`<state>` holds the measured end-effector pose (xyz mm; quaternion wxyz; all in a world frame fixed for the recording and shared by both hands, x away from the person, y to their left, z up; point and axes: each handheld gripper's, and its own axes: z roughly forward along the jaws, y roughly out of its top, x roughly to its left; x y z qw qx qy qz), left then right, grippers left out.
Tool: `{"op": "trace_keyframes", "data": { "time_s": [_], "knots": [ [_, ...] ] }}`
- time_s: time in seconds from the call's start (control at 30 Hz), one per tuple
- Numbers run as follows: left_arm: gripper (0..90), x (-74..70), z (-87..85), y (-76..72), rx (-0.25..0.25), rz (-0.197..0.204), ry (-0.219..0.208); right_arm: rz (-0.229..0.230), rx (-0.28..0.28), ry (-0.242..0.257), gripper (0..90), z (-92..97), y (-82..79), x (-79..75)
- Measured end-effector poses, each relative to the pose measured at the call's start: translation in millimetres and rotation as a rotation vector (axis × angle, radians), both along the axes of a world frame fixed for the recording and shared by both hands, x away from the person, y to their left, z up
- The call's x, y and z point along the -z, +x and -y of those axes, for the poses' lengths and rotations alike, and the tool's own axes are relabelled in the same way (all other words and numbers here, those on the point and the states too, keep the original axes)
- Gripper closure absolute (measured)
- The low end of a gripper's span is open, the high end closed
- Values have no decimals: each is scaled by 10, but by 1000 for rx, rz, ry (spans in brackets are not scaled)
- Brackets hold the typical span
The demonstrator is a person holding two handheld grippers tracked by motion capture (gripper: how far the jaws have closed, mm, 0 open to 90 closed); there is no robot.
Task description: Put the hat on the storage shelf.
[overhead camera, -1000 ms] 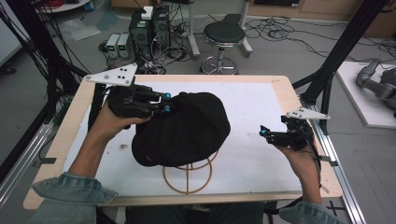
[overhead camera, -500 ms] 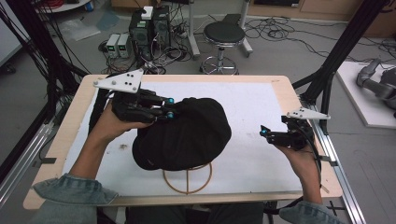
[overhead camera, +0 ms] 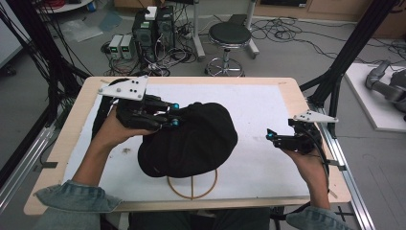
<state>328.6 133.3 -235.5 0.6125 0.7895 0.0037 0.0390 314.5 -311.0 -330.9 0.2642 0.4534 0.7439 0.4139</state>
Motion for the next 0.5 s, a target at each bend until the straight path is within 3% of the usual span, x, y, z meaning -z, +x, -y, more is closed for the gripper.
{"op": "trace_keyframes", "data": {
  "time_s": [0.5],
  "knots": [
    [660,42,0,-4,-8,11,-10,-1,4,2,127,7,-10,-8]
  ]
}}
